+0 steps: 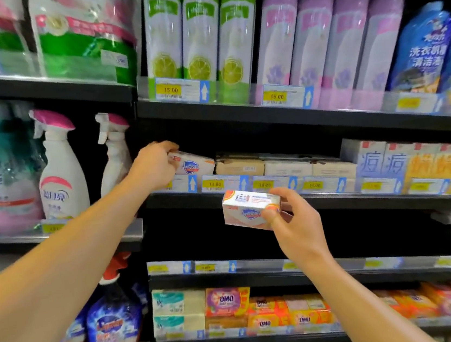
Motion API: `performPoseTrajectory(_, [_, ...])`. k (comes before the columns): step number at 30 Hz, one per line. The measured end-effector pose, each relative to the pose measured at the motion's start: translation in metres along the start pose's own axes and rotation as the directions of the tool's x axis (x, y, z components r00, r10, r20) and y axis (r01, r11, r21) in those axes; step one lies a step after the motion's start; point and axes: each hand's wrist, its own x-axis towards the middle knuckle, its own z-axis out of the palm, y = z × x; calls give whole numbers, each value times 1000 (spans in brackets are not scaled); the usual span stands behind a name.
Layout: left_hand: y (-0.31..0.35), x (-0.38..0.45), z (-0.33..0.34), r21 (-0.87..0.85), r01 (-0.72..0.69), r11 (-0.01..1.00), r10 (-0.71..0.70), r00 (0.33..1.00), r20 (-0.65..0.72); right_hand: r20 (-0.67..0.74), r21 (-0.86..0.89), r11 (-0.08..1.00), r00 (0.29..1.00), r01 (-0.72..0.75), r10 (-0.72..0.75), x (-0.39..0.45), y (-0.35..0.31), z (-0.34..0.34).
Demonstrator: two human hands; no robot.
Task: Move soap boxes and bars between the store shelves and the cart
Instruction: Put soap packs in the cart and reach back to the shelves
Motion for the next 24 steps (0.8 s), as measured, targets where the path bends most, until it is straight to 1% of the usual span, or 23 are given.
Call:
performPoseTrajectory(3, [-5,1,5,-14,55,998,-54,996,66,13,19,1000,1000,0,0,4,3,7])
performPoseTrajectory(5, [-5,3,6,-27,58,998,-56,996,71,22,23,1000,1000,-1,0,5,5,12])
performPoseTrajectory(9, [2,8,3,-62,-1,998,5,998,69,40,15,1000,999,5,-6,7,7,19])
performPoseTrajectory(12, [8,15,4,-67,-31,997,40,990,136,54,33,999,998,12,-14,8,6,23])
performPoseTrajectory(14, [9,20,3,-48,-41,998,48,985,168,60,37,999,998,28,-30,8,4,24])
performPoseTrajectory(17, [7,27,5,8,-53,999,51,985,165,59,25,998,997,51,-52,8,2,25])
performPoseTrajectory(20, [5,36,10,45,-27,999,19,987,159,59,46,998,997,43,-46,8,1,26])
performPoseTrajectory(24, [7,48,17,104,-35,994,16,984,177,67,62,997,997,37,-41,9,0,25])
